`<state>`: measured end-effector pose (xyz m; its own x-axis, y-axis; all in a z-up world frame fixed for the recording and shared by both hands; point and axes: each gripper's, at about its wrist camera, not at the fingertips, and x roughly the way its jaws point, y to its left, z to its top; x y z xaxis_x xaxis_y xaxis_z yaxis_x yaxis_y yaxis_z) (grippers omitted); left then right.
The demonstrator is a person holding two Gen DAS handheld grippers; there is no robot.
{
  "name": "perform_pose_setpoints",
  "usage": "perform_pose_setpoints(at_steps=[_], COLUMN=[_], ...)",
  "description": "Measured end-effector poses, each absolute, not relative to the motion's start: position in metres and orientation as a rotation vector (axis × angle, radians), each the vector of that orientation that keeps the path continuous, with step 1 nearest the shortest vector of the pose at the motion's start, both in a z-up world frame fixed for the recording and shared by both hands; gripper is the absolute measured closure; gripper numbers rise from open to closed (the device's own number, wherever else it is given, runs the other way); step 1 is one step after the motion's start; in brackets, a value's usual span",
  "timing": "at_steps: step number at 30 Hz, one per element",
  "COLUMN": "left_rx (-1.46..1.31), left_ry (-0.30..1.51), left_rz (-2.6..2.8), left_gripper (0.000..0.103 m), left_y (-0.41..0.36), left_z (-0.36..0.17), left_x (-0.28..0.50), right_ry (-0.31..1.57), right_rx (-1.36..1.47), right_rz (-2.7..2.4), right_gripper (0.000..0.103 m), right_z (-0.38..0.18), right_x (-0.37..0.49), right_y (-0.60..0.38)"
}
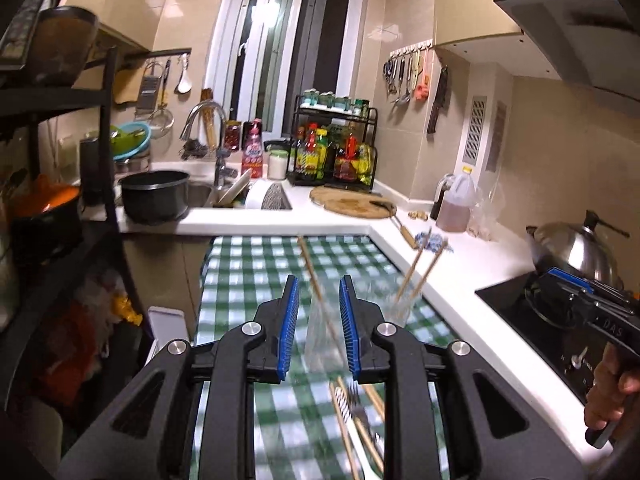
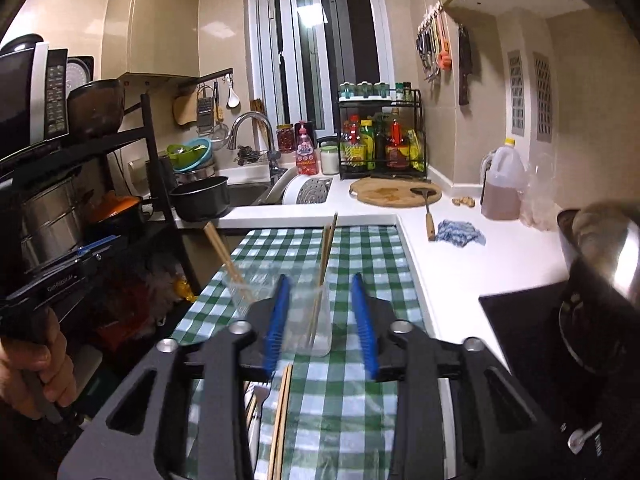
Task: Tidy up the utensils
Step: 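Open both grippers to drop the chopsticks into the clear container, then move both open grippers down to the utensils lying on the cloth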
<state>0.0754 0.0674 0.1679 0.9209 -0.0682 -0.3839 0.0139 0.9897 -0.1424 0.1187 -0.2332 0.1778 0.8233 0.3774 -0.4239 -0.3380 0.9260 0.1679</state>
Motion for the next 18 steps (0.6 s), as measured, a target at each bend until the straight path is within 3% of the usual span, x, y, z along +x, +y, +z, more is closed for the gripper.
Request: perform_pose_setpoints(at_steps=[3,18], left_rx=[-0.148,-0.201], left_ry=[0.420,0.653], left_rz=[-0.026,-0.037], left_gripper=[0.082,0.089], left_y=[0.066,0.035], left_z=[0.148,0.030], left_x=[0.057,0.019], right_ry=[0.493,0.763], right_rx=[0.096,0.088], right_rz=[0.417,0.487], right_gripper=[0.100,0.100], right_z=[0.161,0.030], right_x=[0.103,0.076], right_y=[-0.235,-0.210])
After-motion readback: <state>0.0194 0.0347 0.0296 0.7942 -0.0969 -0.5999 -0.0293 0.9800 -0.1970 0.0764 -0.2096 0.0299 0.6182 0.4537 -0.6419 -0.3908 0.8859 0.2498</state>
